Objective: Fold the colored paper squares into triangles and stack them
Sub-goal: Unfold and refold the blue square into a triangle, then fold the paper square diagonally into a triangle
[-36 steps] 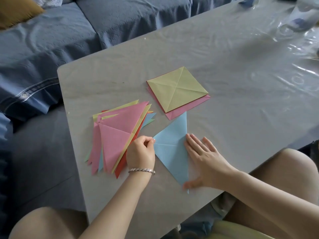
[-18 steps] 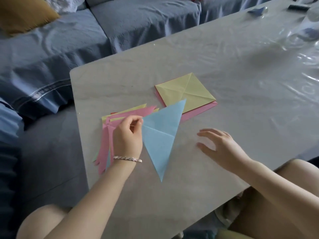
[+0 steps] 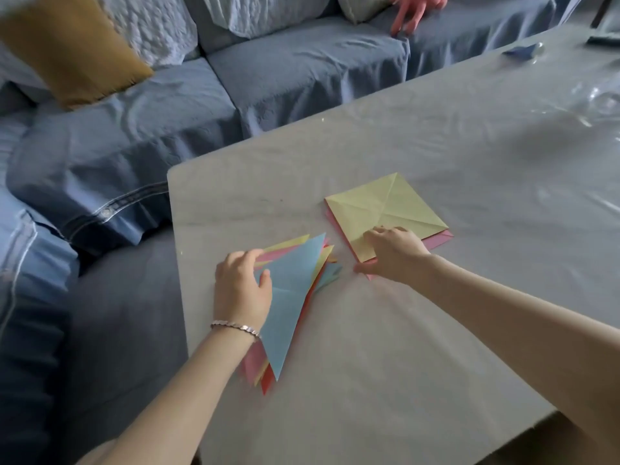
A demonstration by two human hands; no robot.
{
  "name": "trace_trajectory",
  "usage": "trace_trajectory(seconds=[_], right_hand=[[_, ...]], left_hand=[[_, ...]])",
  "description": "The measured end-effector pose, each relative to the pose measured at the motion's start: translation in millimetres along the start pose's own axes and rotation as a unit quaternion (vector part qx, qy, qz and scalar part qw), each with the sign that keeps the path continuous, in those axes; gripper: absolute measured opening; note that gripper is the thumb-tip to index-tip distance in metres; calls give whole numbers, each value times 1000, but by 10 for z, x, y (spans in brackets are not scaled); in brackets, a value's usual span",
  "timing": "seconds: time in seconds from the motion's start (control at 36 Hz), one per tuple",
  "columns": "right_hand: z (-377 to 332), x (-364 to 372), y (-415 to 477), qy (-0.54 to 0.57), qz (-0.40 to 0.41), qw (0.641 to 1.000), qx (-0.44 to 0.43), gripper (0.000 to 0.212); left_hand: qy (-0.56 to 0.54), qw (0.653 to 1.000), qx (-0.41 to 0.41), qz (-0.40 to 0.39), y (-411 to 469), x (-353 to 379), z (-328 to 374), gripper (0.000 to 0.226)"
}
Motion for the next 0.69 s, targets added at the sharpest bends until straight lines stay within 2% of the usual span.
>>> trace_trajectory(seconds=[0.14,0.31,0.42,0.5,0.58,0.69], right_hand=[[-8,-3,48,-60,16,998,-10,48],[-69,-17,29,-91,5,994,-58,41],[-108,-16,7,-99,12,991,-90,12],[-133,7,-36,-96,34,989,-103,16],[-139,16,-55,-36,69,991,-110,19],[-125,34,-101,26,75,992,-102,24]], left_hand=[[-30,998,50,-13,-101,32,232,18],[-69,995,46,-60,-230,128,388,16],[-87,992,57,-77,-279,162,443,16],[-93,991,59,-76,-315,142,470,16],[-99,990,59,-77,-349,139,480,14],[-103,990,64,-78,-378,126,502,13]])
Point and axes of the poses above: each hand's wrist, its own y-axis towards the middle knuckle, its own x-axis out of the palm, z = x × y, the point moved 9 cm from there along y, towards the middle knuckle, and after that the axes turned 4 degrees about z, right-handed, at the moved point
